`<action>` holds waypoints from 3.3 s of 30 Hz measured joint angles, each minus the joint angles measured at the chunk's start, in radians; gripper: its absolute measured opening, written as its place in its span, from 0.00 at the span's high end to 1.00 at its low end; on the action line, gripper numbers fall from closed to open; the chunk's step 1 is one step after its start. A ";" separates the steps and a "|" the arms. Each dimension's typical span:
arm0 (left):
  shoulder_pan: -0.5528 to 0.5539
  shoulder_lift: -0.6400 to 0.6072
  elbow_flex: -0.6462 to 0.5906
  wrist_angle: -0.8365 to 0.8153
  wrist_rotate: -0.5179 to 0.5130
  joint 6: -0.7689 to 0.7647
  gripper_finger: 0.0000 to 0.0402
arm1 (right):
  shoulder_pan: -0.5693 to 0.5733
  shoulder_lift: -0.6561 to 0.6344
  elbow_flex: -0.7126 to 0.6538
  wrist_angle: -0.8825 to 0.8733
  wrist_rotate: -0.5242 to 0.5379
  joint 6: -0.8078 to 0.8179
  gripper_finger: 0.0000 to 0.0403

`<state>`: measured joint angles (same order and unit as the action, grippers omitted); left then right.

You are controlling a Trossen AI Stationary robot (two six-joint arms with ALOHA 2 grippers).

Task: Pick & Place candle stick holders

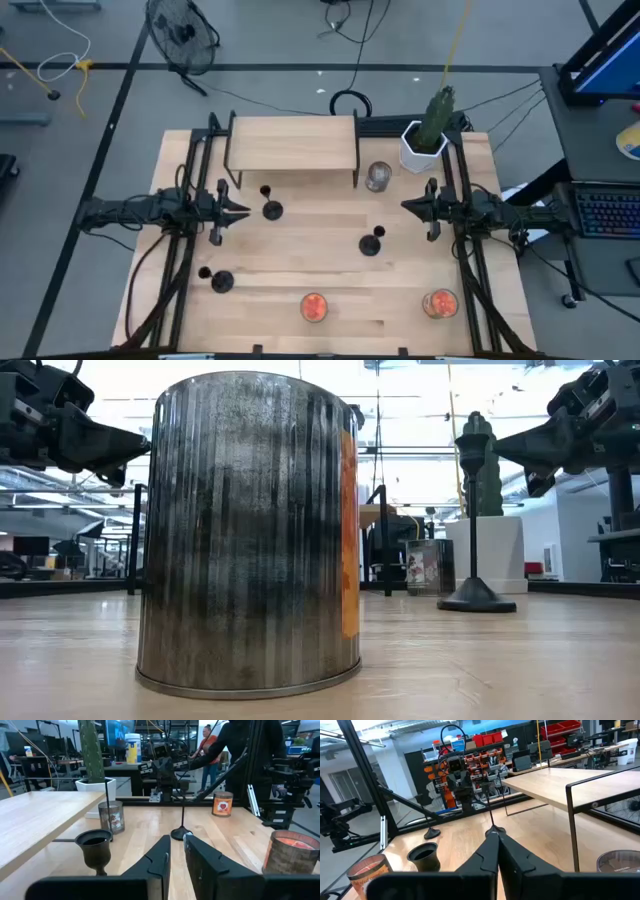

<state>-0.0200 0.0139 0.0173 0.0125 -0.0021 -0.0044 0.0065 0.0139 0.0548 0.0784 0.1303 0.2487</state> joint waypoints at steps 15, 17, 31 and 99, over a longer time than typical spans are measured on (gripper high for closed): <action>0.000 0.000 0.000 0.000 0.000 0.000 0.84 | 0.000 0.000 0.000 0.000 0.000 0.000 1.00; 0.000 0.000 0.000 0.000 0.000 0.000 0.84 | 0.000 0.000 0.000 0.000 0.000 0.000 1.00; 0.000 0.000 0.000 0.000 0.000 0.000 0.84 | 0.000 0.000 0.000 0.000 0.000 0.000 1.00; 0.000 0.000 -0.001 0.649 -0.050 -0.440 0.84 | 0.000 0.000 0.000 0.018 0.004 0.057 1.00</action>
<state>-0.0205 0.0136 0.0166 0.6614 -0.0525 -0.4441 0.0063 0.0139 0.0549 0.0963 0.1341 0.3055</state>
